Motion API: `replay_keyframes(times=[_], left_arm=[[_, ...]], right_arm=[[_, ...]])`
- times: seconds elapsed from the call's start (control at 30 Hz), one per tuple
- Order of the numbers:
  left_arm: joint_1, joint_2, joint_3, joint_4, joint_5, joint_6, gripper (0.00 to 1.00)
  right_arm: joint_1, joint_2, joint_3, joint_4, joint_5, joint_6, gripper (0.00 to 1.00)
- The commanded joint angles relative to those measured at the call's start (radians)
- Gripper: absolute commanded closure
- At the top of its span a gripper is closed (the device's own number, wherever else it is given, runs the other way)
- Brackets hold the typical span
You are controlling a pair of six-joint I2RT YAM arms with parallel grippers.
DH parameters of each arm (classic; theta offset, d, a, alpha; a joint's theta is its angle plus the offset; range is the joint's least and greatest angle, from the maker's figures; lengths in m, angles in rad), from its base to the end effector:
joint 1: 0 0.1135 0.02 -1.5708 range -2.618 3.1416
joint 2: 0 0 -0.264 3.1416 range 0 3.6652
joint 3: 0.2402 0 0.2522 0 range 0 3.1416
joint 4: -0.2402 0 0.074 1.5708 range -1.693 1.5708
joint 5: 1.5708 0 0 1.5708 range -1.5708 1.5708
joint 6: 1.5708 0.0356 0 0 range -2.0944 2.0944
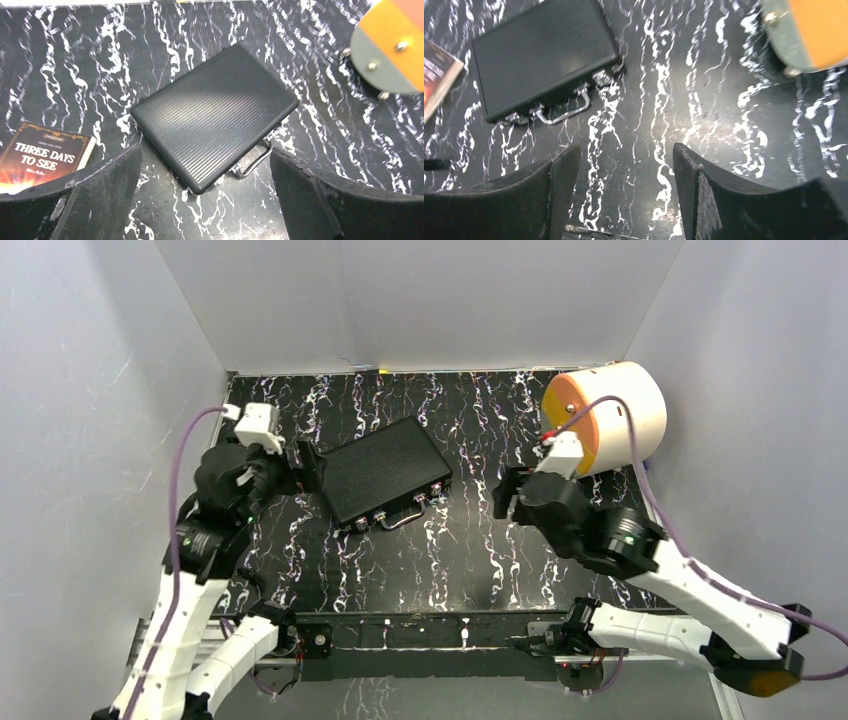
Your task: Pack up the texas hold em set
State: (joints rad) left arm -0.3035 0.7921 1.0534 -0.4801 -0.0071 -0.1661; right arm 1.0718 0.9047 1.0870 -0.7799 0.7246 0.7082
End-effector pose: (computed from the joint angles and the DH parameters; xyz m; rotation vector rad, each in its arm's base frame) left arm 0.1553 -0.0484 0.3989 0.1186 1.7977 -0.3300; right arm 0.1021 0.1381 0.3678 0.0326 2.0220 0.3421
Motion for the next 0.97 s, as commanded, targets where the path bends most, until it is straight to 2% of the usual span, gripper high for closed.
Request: replay_keyframes(times=[0.0, 0.1, 0.2, 0.53, 0.93], left_arm=[[-0.002, -0.066, 0.097, -0.135, -0.036, -0.001, 0.02], [-0.002, -0.093, 0.147, -0.207, -0.060, -0.031, 0.02], [-0.002, -0.135, 0.183, -0.243, -0.083, -0.048, 0.01], [-0.002, -0.153, 0.290, -0.396, -0.254, -0.059, 0.02], [-0.002, -0.176, 0.296, -0.426, -0.262, -0.043, 0.02]], right_arm=[[0.002, -0.104, 0.116, -0.188, 0.176, -0.011, 0.19], [0.002, -0.145, 0.205, -0.299, 0.254, 0.028, 0.12], [0.002, -0.179, 0.279, -0.318, 0.282, 0.008, 0.02], [0.001, -0.204, 0.349, -0.268, 0.321, -0.070, 0.02], [0.002, -0.208, 0.302, -0.171, 0.328, -0.149, 0.02]])
